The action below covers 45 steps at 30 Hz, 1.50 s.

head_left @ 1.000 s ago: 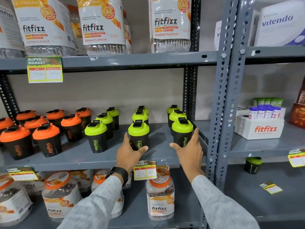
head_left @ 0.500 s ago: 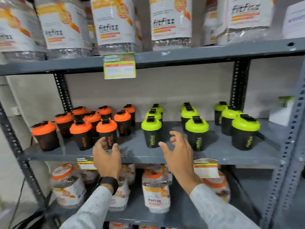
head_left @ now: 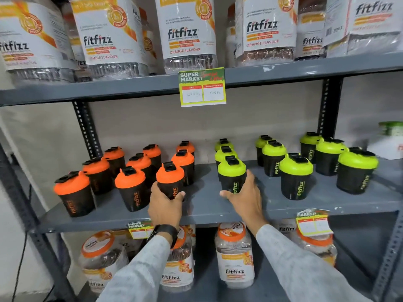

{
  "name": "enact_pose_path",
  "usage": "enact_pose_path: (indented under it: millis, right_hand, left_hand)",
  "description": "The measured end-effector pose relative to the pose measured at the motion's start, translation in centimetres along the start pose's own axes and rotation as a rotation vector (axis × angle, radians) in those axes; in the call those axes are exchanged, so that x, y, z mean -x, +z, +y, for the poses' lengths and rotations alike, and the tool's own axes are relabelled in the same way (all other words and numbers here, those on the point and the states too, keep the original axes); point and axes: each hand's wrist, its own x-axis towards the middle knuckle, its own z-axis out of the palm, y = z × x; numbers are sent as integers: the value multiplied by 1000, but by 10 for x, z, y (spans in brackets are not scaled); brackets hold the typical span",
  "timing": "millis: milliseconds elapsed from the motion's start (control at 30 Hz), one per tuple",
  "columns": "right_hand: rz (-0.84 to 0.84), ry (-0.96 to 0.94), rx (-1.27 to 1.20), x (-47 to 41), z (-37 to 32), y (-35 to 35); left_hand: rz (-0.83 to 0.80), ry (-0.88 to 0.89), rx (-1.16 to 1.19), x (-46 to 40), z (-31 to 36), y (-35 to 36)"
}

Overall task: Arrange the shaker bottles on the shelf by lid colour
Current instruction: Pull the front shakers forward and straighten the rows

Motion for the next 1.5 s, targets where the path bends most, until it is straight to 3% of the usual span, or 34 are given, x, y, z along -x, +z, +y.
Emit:
enact_pose_path:
  millis: [267, 1267, 1333, 1433, 1500]
  right_hand:
    - [66, -55, 61, 9, 0, -5]
    - [34, -57, 123, 26, 7, -12]
    - [103, -84, 116, 35, 6, -13]
    - [255, -239, 80, 53, 5, -4]
    - [270, -314, 39, 67, -2, 12]
  left_hand:
    - [-183, 76, 15, 5, 1, -1]
    - [-270, 114, 73, 16, -6, -11]
    - [-215, 111, 103, 22, -10, -25]
    - [-6, 210, 115, 25, -24, -58]
    - [111, 243, 66, 16, -40, -82]
